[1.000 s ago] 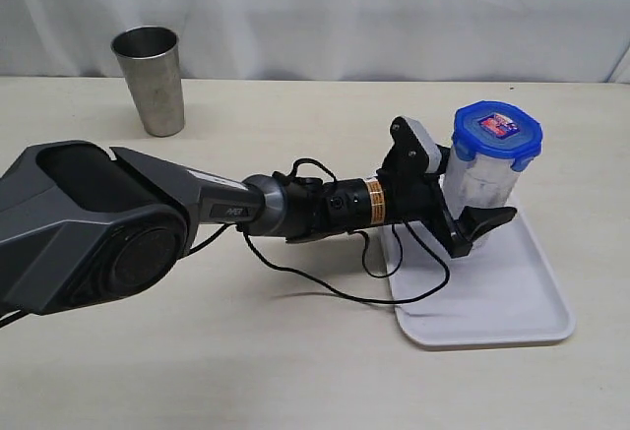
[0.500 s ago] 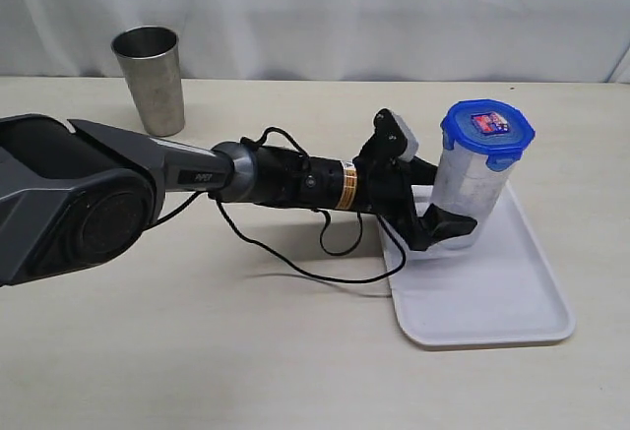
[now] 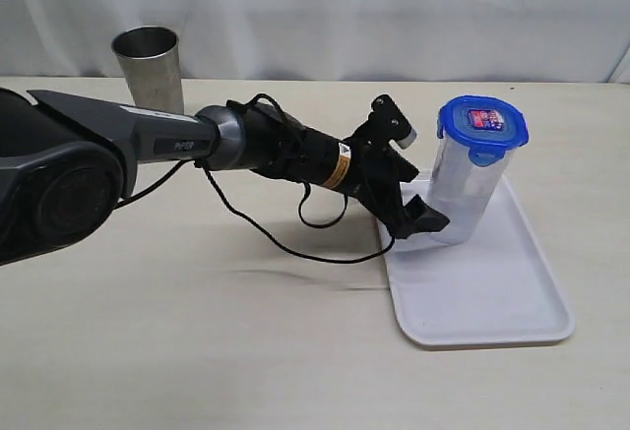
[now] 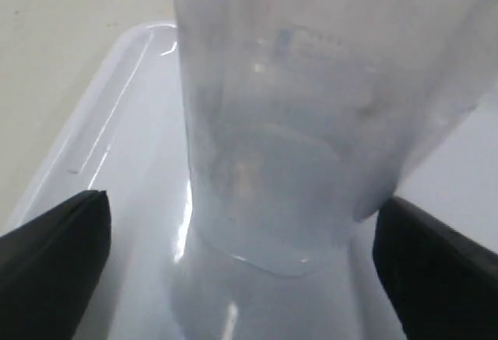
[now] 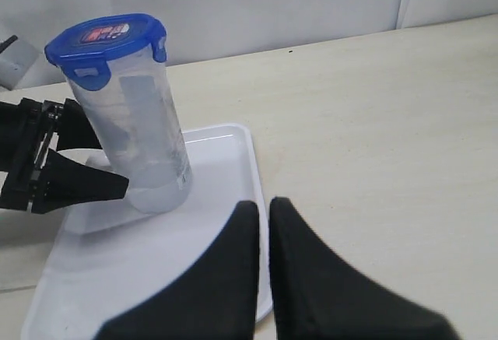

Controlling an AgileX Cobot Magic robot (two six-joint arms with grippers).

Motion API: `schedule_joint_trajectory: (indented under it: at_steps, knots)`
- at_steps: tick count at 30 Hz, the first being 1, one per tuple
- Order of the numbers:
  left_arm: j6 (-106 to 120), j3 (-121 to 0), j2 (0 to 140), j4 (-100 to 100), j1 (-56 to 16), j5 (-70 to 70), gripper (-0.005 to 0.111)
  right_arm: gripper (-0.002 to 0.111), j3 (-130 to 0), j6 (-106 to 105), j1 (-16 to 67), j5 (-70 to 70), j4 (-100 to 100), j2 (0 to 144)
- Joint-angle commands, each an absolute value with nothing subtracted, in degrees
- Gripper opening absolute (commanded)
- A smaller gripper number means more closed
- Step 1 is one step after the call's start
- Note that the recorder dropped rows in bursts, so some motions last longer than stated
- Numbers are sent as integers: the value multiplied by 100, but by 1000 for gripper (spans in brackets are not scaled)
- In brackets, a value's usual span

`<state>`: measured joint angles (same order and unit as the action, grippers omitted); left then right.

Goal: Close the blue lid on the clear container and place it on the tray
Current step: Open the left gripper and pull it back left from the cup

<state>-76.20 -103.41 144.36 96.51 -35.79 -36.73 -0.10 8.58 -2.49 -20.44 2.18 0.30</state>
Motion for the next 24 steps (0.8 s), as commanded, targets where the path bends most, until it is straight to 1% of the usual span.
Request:
schedule_joint_trajectory:
  at_steps: [1,12,14,15,18,24]
  knots:
    - [-8280,-10345,14239,9995,-3455,-3666,85,4,0,866,-253,-2021,218,0]
    - [-8815,-10345,13976,9995,-3394,-3811,85,4,0,866,-253,-2021,218,0]
    - [-8895,-10345,13951,9995,-3394,-3783,82,4,0,866,-253,-2021,218,0]
    - [-8934,-10345,13951,9995,-3394,-3783,79,4,0,866,-253,-2021,218,0]
    - [-8982,-10345,13951,9995,-3394,-3808,67,4,0,866,-253,-2021,218,0]
    - [-9012,-10345,13951,9995,-3320,-3860,36,4,0,866,-253,-2021,218,0]
